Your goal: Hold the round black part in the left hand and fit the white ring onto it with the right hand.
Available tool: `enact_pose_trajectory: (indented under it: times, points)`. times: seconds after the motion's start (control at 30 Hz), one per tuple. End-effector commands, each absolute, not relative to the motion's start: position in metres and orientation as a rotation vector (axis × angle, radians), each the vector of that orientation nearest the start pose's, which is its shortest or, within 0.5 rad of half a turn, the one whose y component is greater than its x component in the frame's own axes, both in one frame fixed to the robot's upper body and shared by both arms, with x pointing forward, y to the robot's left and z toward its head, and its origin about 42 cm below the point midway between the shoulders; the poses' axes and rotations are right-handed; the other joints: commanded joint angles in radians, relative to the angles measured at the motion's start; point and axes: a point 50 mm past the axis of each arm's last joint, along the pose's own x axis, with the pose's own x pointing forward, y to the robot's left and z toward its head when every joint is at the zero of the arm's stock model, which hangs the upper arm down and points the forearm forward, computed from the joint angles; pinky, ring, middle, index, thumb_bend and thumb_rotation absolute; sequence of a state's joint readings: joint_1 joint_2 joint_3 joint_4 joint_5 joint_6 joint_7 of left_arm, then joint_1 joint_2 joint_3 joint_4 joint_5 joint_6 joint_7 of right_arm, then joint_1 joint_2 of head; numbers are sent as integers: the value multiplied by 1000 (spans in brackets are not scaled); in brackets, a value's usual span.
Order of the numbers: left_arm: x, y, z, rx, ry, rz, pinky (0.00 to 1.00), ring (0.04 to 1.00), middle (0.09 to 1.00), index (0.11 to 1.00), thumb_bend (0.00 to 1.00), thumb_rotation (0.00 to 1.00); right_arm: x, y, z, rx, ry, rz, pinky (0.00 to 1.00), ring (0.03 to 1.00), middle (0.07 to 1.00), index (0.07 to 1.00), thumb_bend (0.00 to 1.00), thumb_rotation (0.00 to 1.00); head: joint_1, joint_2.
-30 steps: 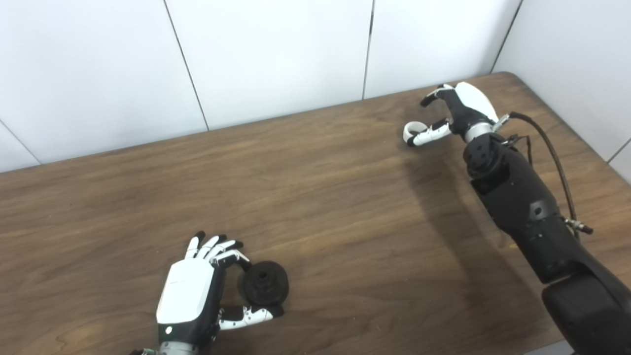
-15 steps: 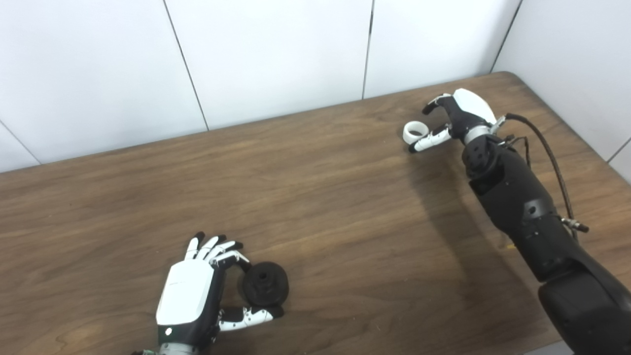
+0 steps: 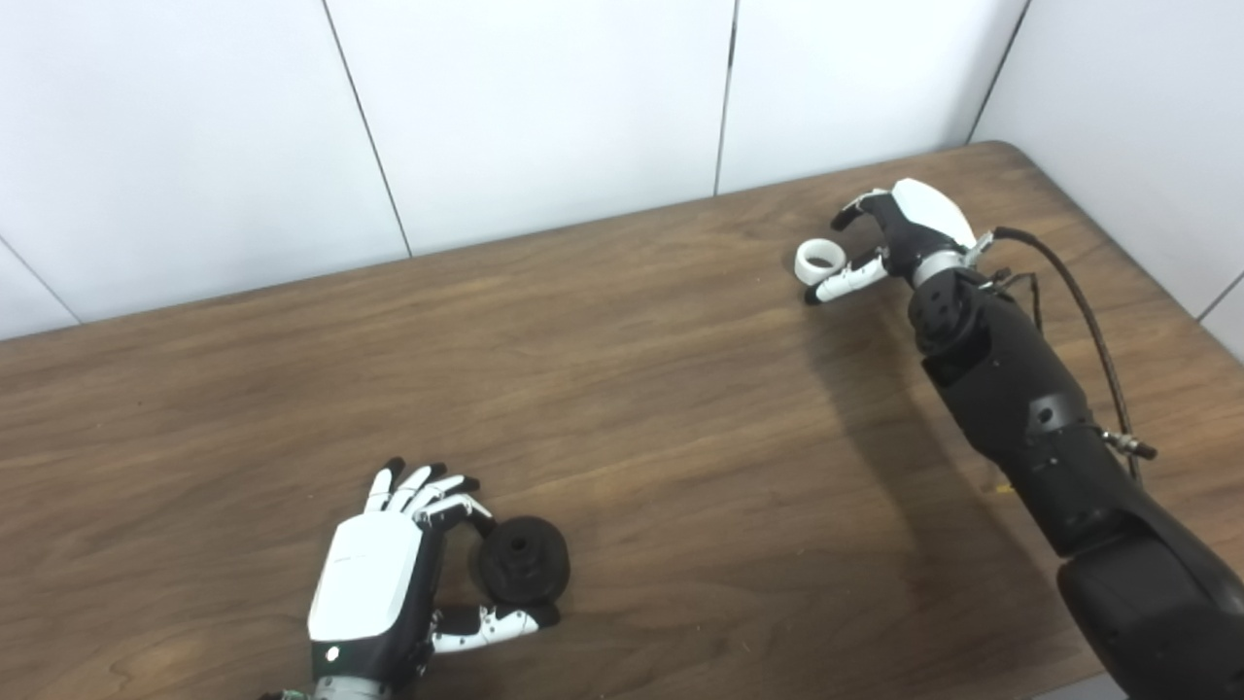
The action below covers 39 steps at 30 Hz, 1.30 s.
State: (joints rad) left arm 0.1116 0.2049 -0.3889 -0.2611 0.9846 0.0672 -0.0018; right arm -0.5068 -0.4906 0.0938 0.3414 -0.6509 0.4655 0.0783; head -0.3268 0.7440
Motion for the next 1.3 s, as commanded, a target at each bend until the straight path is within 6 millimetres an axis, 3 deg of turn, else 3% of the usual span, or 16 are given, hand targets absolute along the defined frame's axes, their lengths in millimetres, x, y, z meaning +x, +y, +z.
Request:
enact_pose_trajectory:
  times: [0.0,0.73,0.8,0.83,1.27]
  points:
    - [218,175,113,1156,-175,-322,998,892,793,485,523,55,447,-369,233,-1115,200,-277,1000,981,923,702,882,227,1,1]
    - [218,171,112,1155,-180,-315,1000,885,790,484,524,54,445,-375,232,-1112,191,-273,1000,967,880,598,828,145,10,2]
    - [218,171,112,1156,-178,-316,1000,887,789,484,524,54,445,-375,231,-1109,188,-277,1000,965,873,513,588,141,10,1]
    - [218,170,112,1154,-178,-316,1000,888,790,484,524,54,445,-376,231,-1106,185,-279,1000,964,870,502,557,139,13,2]
    - [218,169,113,1154,-182,-313,1000,883,792,484,524,54,442,-377,229,-1124,153,-273,1000,946,843,486,521,128,17,3]
